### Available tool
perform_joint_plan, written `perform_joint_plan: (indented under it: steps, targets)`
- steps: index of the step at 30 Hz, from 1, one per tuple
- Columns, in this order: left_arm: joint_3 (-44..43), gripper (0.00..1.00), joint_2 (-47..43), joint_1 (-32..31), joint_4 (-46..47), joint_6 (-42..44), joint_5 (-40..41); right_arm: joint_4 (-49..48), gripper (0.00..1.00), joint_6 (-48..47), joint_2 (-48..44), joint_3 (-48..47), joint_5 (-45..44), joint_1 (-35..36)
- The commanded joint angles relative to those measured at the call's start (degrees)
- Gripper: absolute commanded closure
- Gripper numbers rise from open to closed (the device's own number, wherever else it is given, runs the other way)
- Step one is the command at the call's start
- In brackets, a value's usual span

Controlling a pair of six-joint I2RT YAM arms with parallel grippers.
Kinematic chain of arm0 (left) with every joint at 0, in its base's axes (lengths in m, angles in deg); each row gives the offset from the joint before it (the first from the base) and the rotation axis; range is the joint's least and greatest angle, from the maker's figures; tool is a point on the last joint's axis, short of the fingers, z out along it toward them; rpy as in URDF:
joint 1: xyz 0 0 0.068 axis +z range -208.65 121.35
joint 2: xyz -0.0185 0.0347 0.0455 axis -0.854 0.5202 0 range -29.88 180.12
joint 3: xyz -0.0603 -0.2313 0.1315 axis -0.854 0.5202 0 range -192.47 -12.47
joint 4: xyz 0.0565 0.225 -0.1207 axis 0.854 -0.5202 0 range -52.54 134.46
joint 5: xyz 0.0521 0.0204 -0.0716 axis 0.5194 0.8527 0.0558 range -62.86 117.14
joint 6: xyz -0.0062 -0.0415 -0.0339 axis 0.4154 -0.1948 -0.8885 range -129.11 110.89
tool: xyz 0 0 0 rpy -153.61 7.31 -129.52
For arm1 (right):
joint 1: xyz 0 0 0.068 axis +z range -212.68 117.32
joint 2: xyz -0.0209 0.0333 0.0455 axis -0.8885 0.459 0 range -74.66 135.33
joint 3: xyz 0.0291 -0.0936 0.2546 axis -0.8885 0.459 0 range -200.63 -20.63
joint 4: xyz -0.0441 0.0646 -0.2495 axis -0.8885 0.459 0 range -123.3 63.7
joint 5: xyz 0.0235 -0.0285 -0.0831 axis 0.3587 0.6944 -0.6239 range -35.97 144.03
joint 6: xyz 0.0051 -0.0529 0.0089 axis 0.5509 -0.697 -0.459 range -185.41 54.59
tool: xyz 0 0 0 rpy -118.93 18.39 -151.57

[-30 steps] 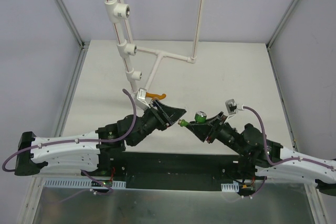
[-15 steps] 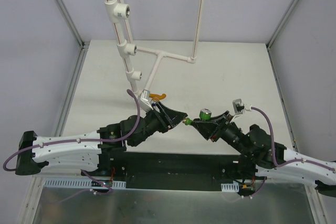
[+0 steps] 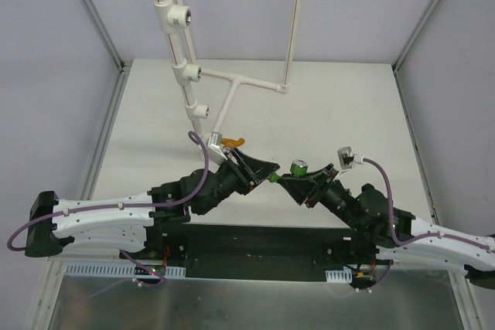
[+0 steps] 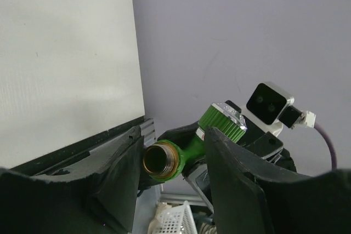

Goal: Install the water faucets
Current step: Pick up the water faucet from the center of the board.

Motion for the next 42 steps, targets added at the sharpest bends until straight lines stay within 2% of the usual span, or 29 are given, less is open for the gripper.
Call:
perform_joint_plan:
  steps: [1, 4, 10, 12, 13, 14, 15, 18, 19, 21, 24, 27, 32, 42]
  targets:
    - [0.9, 0.51, 0.1, 0.2, 5.7, -4.2, -0.2, -6.1, 1.0, -0.2, 0.3, 1.1, -1.9, 0.0]
    - [0.8, 0.55, 0.9, 0.2, 6.4, -4.8, -0.7, -6.9, 1.0, -0.3, 0.6, 1.5, -2.1, 0.0]
    - [0.5, 0.78, 2.3, 0.2, 6.6, -5.3, -1.6, -6.8, 1.0, -0.5, 0.4, 1.3, -2.0, 0.0]
    - [0.5, 0.96, 2.7, 0.2, 7.3, -5.2, -2.1, -6.8, 1.0, -0.6, 0.2, 1.4, -1.5, 0.0]
    - [0.5, 1.0, 2.6, 0.2, 7.6, -5.1, -2.2, -6.7, 1.0, -0.8, 0.2, 1.4, -0.9, 0.0]
    - [0.6, 1.0, 2.6, 0.2, 7.9, -4.8, -2.2, -6.6, 0.99, -0.9, 0.1, 1.5, -0.2, 0.0]
    - [0.7, 1.0, 2.6, 0.2, 8.2, -4.6, -2.2, -6.5, 0.91, -1.1, 0.0, 1.5, 0.4, 0.0]
    - [1.0, 1.0, 2.7, 0.2, 9.4, -4.8, -2.0, -6.3, 0.58, -1.2, -0.6, 1.8, 2.2, 0.0]
    - [1.3, 1.0, 2.7, 0.2, 10.2, -4.9, -1.8, -6.2, 0.52, -1.1, -0.7, 1.9, 3.0, 0.0]
    - [1.9, 1.0, 2.7, 0.2, 12.0, -4.9, -2.2, -5.7, 0.43, -1.2, -1.3, 1.9, 4.4, 0.0]
    - [1.6, 1.0, 2.7, 0.2, 12.3, -4.2, -3.2, -3.8, 0.37, -1.5, -2.0, 1.1, 6.4, 0.0]
    - [1.6, 1.0, 2.7, 0.2, 12.3, -4.3, -3.4, -2.1, 0.37, -1.9, -2.9, 0.7, 7.4, 0.0]
    - [1.7, 1.0, 2.7, 0.1, 13.2, -4.4, -3.4, -3.4, 0.51, -1.9, -4.8, 1.7, 5.9, 0.0]
    - [4.5, 1.0, 3.1, 0.2, 19.9, -3.1, -4.4, -7.3, 0.6, -1.4, -6.1, 2.6, 3.0, 0.0]
